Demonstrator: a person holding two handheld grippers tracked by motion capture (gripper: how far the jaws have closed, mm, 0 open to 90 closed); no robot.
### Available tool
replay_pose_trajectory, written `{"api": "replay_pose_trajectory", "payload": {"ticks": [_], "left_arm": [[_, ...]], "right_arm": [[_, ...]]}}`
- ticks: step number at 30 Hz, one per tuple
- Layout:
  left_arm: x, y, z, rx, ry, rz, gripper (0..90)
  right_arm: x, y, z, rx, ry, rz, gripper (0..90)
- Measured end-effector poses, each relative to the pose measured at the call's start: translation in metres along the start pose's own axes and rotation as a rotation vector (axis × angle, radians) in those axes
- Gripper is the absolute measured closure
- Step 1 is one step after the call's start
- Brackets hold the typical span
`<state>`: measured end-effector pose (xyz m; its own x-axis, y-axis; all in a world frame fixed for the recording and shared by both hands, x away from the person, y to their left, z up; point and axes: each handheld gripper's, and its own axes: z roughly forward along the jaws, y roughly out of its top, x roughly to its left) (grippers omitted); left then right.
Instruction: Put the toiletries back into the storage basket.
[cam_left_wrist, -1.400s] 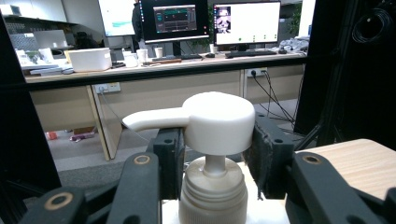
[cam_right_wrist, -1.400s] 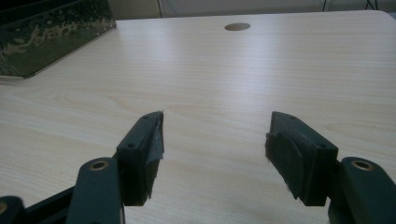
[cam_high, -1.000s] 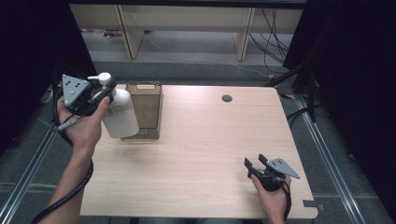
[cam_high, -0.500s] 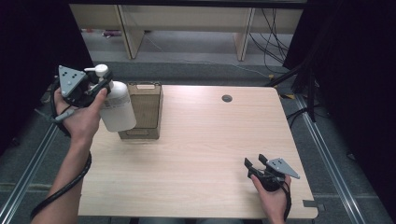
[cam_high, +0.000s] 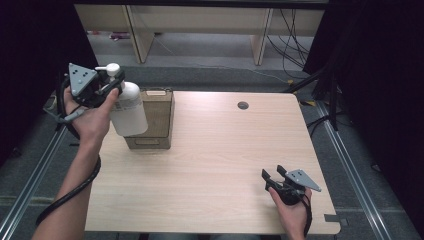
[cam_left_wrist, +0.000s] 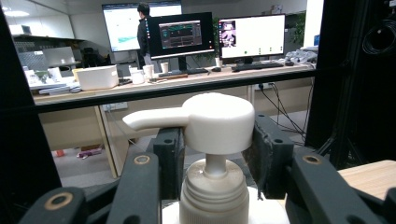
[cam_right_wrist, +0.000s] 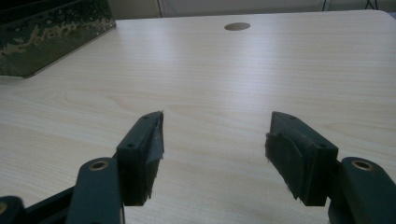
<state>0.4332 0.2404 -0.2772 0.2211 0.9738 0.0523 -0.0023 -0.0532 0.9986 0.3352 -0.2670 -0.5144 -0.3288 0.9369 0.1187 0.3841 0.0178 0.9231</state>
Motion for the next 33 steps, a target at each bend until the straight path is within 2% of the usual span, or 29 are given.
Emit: {"api": "replay_pose_trajectory", "payload": {"ticks": [17,22,27,28,33], "left_arm": [[-0.004,-0.011,0.022,0.029,-0.038,0.012,59.4],[-0.004,-0.015,0.026,0.034,-0.038,0.01,59.4],[-0.004,-0.018,0.03,0.04,-0.038,0.015,59.3],[-0.004,-0.019,0.03,0.04,-0.039,0.014,59.3],[-0.004,-0.02,0.033,0.041,-0.042,0.015,59.4]], "right_arm": [[0.0,0.0,0.0,-0.003,0.001,0.001,37.0],[0.002,0.0,-0.001,0.008,0.008,0.021,37.0],[0.001,0.0,-0.001,0.012,0.004,0.012,37.1],[0.0,0.0,0.0,0.003,0.008,0.0,37.0],[0.0,0.0,0.0,0.008,0.029,0.013,37.1]]}}
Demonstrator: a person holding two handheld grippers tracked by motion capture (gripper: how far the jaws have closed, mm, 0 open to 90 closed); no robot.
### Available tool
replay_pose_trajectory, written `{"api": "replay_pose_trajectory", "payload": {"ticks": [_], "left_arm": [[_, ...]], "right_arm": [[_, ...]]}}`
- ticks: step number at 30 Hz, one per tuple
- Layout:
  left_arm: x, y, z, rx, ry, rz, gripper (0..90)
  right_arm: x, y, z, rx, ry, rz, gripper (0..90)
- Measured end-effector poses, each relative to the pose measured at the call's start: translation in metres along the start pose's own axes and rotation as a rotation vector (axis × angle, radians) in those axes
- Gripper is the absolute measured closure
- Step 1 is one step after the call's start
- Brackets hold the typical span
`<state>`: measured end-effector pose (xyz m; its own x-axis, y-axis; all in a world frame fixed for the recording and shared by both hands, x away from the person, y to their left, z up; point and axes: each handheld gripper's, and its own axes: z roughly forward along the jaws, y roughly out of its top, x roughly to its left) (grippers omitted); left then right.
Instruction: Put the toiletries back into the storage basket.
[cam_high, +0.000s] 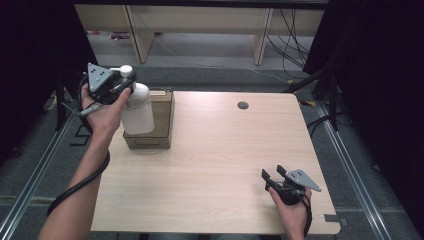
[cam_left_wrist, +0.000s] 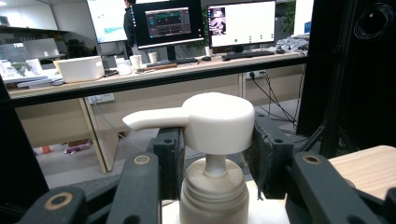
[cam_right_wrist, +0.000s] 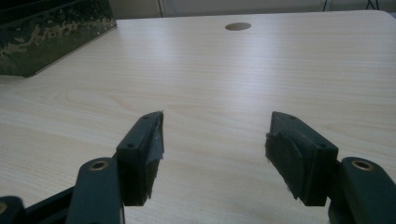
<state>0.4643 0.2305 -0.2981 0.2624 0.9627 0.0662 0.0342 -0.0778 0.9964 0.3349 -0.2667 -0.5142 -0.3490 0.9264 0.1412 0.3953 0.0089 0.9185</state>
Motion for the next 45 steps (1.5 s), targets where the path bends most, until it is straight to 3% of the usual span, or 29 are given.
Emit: {"api": "replay_pose_trajectory", "payload": {"ticks": [13,14,26,28,30,35,45], "left_arm": [[0.0,-0.006,0.004,0.017,0.002,0.004,59.3],[0.0,-0.007,0.004,0.018,0.003,0.004,59.4],[0.001,-0.018,0.007,0.038,0.008,-0.001,59.3],[0.002,-0.021,0.007,0.046,0.01,-0.003,59.3],[0.002,-0.023,0.008,0.054,0.01,0.0,59.3],[0.002,-0.03,0.009,0.068,0.011,-0.006,59.3],[0.001,-0.044,0.009,0.093,0.01,-0.014,59.3]], "right_arm": [[0.001,0.0,0.0,0.003,0.003,0.005,37.0],[0.001,0.001,-0.002,0.022,-0.033,-0.002,37.0],[0.0,0.0,-0.001,0.004,-0.025,-0.014,37.0],[0.002,0.0,-0.001,0.011,-0.018,0.008,37.0],[0.0,0.0,-0.001,0.002,-0.025,-0.015,37.0],[0.001,0.0,-0.001,0.002,-0.025,-0.014,37.1],[0.002,0.0,0.0,-0.001,-0.009,0.007,37.0]]}}
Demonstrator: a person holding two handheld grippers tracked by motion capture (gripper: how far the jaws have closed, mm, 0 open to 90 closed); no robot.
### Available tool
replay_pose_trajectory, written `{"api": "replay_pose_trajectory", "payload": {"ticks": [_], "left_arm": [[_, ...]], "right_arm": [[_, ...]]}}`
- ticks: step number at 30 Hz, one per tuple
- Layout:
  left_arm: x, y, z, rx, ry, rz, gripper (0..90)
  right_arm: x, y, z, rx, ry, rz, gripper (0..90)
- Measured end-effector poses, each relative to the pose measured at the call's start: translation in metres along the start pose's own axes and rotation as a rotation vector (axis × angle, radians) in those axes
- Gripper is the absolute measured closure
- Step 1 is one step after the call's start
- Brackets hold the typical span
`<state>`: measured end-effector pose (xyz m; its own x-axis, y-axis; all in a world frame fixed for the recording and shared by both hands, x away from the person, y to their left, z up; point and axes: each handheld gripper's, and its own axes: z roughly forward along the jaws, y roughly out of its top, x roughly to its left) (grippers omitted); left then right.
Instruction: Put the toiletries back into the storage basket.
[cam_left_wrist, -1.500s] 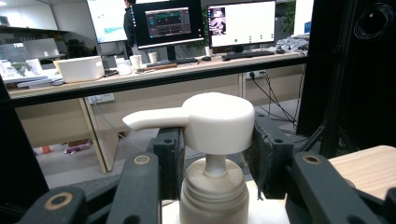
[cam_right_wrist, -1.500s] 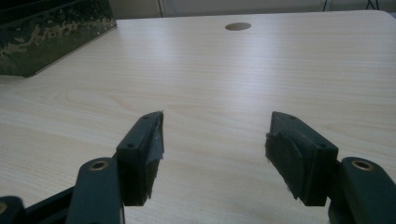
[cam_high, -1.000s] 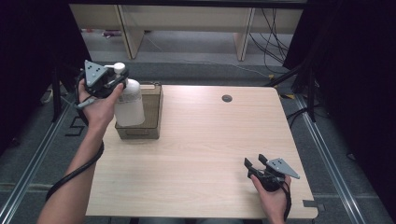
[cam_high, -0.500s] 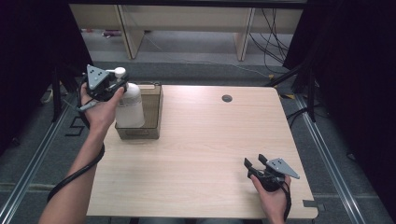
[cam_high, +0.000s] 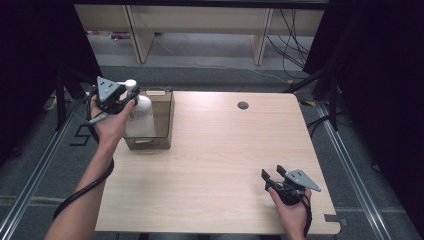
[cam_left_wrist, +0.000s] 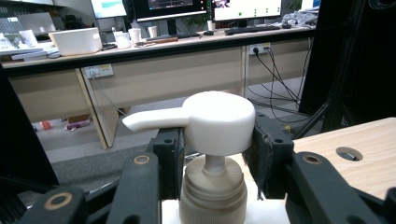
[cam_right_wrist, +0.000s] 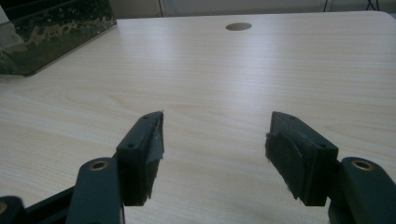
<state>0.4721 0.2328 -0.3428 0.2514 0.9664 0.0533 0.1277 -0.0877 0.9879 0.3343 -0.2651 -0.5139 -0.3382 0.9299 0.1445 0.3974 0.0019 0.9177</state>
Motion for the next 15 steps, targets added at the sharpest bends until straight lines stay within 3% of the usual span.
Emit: {"api": "replay_pose_trajectory", "payload": {"ticks": [4,7,9,15], "left_arm": [[0.0,-0.006,0.001,0.01,-0.001,-0.002,59.3],[0.0,-0.01,0.002,0.02,0.0,-0.004,59.2],[0.0,-0.012,0.003,0.023,-0.001,-0.005,59.3],[0.001,-0.018,0.003,0.032,0.002,-0.016,59.2]], "right_arm": [[-0.001,0.0,0.0,0.001,0.008,-0.014,37.0],[-0.001,0.0,-0.001,0.003,-0.015,-0.021,37.0],[-0.001,0.0,0.0,0.002,0.006,-0.011,37.0],[-0.001,0.0,0.0,0.002,0.006,-0.014,37.0]]}}
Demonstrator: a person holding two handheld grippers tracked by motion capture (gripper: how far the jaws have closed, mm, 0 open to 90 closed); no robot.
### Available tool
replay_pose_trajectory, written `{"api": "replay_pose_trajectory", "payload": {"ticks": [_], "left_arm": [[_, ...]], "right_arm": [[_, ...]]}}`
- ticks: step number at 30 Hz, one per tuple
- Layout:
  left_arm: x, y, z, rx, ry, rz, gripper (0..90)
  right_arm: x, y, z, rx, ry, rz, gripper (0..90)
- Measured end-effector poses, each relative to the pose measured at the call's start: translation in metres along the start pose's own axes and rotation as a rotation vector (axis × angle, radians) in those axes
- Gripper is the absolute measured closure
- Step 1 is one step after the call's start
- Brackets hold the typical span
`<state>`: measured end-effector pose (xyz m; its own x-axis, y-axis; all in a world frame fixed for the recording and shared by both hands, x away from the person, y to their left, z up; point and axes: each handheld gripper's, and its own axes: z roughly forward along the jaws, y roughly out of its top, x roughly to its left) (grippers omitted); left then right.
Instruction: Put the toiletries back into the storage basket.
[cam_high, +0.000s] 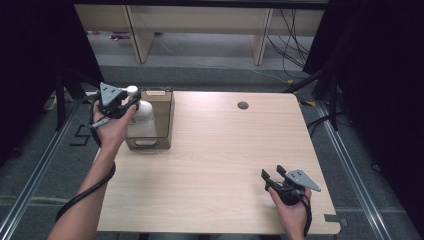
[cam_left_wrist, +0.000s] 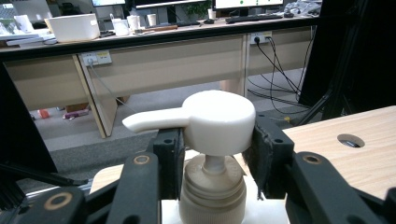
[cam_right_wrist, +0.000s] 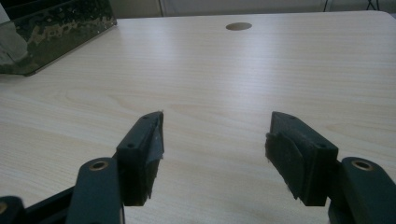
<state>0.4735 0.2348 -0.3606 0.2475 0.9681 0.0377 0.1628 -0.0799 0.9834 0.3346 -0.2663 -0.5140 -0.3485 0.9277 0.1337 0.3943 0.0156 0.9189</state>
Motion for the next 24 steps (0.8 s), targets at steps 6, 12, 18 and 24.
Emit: {"api": "replay_pose_trajectory", "payload": {"ticks": [6,12,18,24], "left_arm": [[0.003,-0.004,-0.001,0.005,0.004,-0.01,59.2],[0.004,-0.005,-0.002,0.003,0.007,-0.018,59.1],[0.007,-0.007,-0.004,0.003,0.012,-0.014,58.9],[0.011,-0.009,-0.007,0.002,0.018,-0.023,58.6]], "right_arm": [[0.0,0.0,0.0,0.002,0.0,0.001,37.1],[0.001,0.0,0.0,0.004,0.0,0.005,37.0],[0.001,0.001,-0.001,0.012,-0.026,-0.006,37.1],[0.001,0.001,-0.001,0.013,-0.026,-0.006,37.0]]}}
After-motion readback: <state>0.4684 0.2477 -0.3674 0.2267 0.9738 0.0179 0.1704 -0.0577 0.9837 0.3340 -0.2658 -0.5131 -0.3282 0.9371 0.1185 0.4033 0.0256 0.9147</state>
